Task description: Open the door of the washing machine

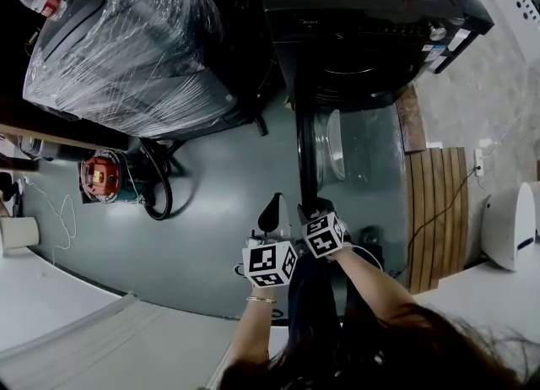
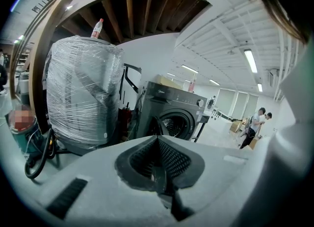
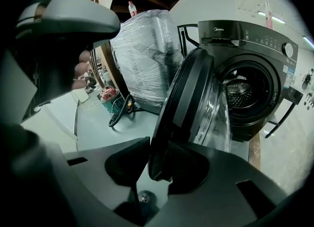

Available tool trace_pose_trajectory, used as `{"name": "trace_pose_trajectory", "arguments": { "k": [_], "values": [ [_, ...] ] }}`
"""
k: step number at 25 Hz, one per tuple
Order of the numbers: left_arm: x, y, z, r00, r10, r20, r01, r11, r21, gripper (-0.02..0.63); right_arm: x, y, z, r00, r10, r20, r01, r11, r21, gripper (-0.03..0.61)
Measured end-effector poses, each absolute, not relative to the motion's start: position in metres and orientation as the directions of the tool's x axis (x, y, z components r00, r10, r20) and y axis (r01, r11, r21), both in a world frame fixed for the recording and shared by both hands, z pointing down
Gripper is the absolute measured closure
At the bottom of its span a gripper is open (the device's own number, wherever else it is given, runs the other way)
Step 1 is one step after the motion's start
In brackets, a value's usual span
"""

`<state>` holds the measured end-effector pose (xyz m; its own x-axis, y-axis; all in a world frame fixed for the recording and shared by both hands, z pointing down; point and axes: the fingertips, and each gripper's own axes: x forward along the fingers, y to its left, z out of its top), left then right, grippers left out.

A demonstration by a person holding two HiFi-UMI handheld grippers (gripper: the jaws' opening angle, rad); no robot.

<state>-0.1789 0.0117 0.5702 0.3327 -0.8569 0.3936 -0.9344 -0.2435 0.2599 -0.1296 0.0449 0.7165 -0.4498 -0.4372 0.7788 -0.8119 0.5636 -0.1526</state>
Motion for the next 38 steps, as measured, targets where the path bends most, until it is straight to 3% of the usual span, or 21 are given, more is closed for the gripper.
{"name": "trace_pose_trajectory", "arguments": {
  "k": [38],
  "values": [
    [-0.348, 0.005, 0.580, 0.186, -0.907, 0.378, -0.965, -0.095, 0.245, 0.600, -0.296, 0.001, 0.719, -0.463, -0.475, 0.748, -0.821, 0.547, -0.161, 0.454]
  ]
}}
